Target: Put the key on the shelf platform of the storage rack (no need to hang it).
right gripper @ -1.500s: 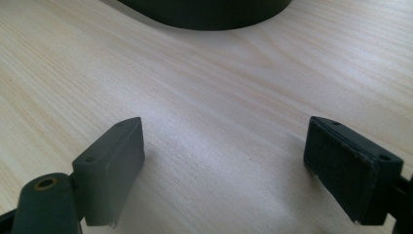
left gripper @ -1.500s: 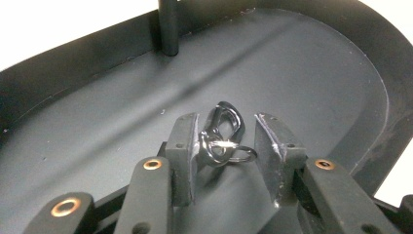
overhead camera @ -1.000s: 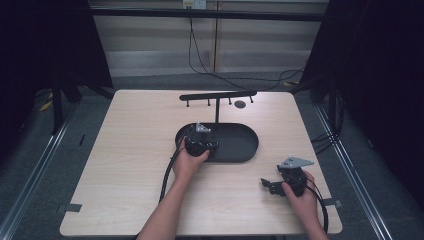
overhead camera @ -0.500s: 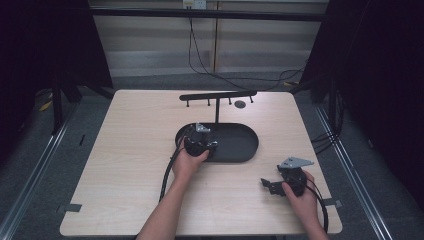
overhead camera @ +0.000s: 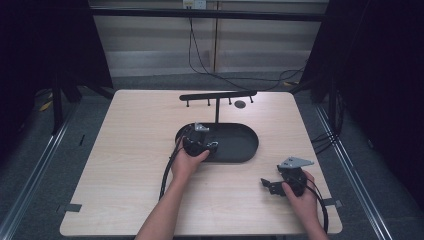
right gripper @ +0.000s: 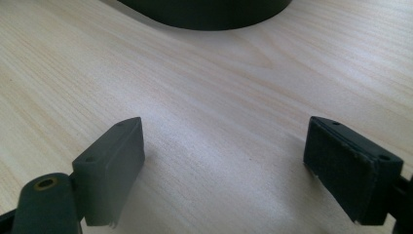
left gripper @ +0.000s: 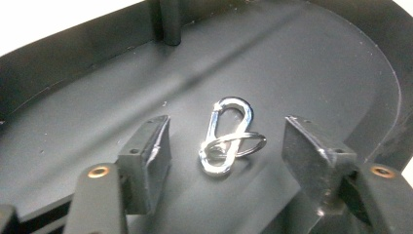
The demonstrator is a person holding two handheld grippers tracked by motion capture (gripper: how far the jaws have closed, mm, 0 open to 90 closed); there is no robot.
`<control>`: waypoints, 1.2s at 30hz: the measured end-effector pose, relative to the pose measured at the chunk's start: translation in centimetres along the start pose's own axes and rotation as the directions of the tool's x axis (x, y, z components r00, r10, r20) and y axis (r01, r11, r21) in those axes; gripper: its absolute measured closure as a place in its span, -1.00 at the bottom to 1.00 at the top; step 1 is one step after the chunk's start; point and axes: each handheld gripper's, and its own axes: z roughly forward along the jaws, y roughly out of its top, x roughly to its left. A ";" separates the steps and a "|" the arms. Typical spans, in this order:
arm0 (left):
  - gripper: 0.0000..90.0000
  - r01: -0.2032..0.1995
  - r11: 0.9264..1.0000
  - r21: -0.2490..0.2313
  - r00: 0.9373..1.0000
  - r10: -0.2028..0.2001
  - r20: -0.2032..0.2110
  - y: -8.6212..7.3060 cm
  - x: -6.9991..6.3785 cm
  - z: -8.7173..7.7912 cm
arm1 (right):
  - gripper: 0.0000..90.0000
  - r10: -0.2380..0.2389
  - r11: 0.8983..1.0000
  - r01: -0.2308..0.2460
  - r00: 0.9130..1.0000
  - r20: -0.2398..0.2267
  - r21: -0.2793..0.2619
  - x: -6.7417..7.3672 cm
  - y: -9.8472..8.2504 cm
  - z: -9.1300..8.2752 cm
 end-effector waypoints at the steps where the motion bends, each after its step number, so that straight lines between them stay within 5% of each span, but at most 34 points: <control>1: -0.27 0.003 1.000 -0.005 1.000 -0.003 -0.003 0.0 0.0 0.0 | -0.68 0.000 1.000 0.000 1.000 0.002 0.001 0.0 0.0 0.0; 15: -0.55 -0.014 1.000 0.027 1.000 0.015 -0.011 0.1 0.1 -0.8 | -0.68 -0.001 1.000 0.001 1.000 0.000 0.000 0.0 0.0 0.0; 36: -0.54 -0.023 0.999 0.027 0.999 0.022 0.039 -0.1 -0.2 -2.9 | -0.68 -0.001 1.000 0.001 1.000 0.000 0.000 0.0 0.0 0.0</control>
